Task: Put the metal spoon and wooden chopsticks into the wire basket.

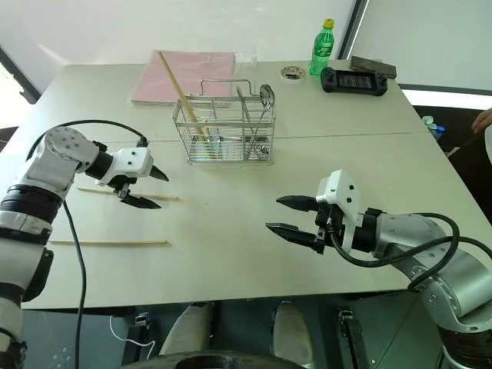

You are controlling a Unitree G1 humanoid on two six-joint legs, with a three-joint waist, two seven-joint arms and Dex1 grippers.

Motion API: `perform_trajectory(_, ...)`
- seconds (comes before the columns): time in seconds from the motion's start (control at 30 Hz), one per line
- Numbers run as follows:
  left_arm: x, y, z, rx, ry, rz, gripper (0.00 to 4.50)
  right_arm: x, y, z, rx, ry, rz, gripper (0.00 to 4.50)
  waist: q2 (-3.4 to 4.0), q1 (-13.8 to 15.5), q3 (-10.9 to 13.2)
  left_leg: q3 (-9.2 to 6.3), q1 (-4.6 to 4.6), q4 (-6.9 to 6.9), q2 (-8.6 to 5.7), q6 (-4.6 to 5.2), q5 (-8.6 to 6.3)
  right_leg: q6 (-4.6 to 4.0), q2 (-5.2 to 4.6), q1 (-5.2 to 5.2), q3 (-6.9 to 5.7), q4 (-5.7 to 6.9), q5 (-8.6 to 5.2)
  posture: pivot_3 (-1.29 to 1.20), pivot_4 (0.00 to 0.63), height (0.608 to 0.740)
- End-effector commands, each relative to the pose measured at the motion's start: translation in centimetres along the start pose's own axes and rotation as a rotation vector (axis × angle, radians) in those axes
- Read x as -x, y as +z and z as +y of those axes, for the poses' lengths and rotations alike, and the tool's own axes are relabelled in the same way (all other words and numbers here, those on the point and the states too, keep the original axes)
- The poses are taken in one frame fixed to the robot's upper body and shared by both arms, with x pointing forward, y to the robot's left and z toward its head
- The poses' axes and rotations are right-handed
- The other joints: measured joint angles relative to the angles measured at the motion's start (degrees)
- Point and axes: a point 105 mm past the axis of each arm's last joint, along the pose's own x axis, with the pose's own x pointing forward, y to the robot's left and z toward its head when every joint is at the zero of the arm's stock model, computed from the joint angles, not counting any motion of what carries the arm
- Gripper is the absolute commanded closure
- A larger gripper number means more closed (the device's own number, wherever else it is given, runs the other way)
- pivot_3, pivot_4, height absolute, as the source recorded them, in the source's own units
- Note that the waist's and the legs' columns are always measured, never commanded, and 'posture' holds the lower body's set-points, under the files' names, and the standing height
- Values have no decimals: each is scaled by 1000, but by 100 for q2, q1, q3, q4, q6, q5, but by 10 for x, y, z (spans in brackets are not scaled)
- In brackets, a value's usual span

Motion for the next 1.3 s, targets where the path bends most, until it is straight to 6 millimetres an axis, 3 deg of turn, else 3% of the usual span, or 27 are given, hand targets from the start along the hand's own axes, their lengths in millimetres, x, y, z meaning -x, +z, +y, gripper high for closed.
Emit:
perform_trajectory(0.03,2,-3,3,-59,-25,60,571,3,10,5,33,-2,-22,1689,0,-9,0,0,0,0,0,0,0,2,0,0,0,0,1,0,150,731)
perform_trajectory(0.27,-8,-18,-4,-105,-99,145,571,3,11,4,29,-5,-21,1689,-1,1,-1,0,4,0,0,0,0,5,0,4,0,1,2,0,150,731)
perform_trajectory(0.37,-10,-18,-9,-91,-141,134,1459,3,11,2,28,-8,-23,1689,2,-7,-3,0,8,0,0,0,0,5,0,9,0,3,2,0,150,731)
perform_trajectory(0.57,-11,-12,-7,-60,-127,84,4459,3,10,1,28,-8,-25,1689,3,-4,-4,-1,10,1,0,0,0,5,0,10,0,8,2,0,150,731)
perform_trajectory(0.77,3,0,10,-9,9,-2,4459,2,11,-1,34,-3,-27,1689,0,-4,-2,-1,8,2,0,0,0,6,0,8,-1,8,2,0,150,731)
perform_trajectory(0.9,34,33,36,58,234,-215,4459,2,13,-4,38,-5,-30,1689,-4,-3,1,-3,4,2,0,0,0,7,0,4,-2,8,2,0,150,731)
perform_trajectory(1.0,74,64,52,105,431,-420,4459,2,12,-4,38,-6,-31,1689,-5,-13,1,-4,4,2,0,1,0,9,0,5,-2,8,2,0,150,731)
perform_trajectory(1.3,187,130,64,251,815,-944,4459,1,11,-3,25,0,-32,1689,-6,-32,2,-5,13,3,1,0,0,12,1,6,-2,24,2,0,150,731)
